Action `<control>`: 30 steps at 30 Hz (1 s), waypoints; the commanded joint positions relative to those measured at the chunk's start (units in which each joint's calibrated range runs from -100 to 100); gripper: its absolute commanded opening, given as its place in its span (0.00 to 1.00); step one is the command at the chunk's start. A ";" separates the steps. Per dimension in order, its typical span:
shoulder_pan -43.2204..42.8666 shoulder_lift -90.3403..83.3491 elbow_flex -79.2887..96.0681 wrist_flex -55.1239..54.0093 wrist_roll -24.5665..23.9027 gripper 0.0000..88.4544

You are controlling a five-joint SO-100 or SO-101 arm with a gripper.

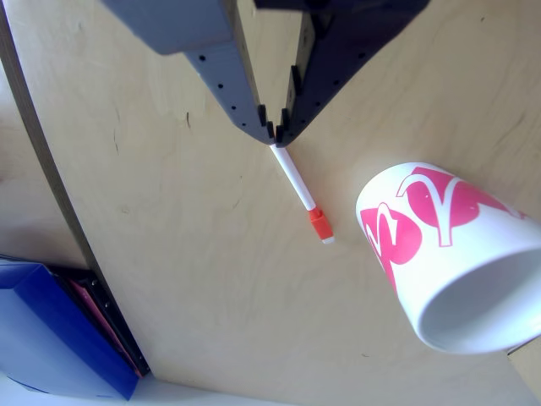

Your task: Grab the pen and place it in the cup.

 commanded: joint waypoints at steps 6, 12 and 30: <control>-0.22 -0.94 0.43 0.06 0.08 0.01; -0.14 -0.94 0.43 0.06 0.08 0.01; 0.53 -0.94 0.16 0.92 -0.60 0.28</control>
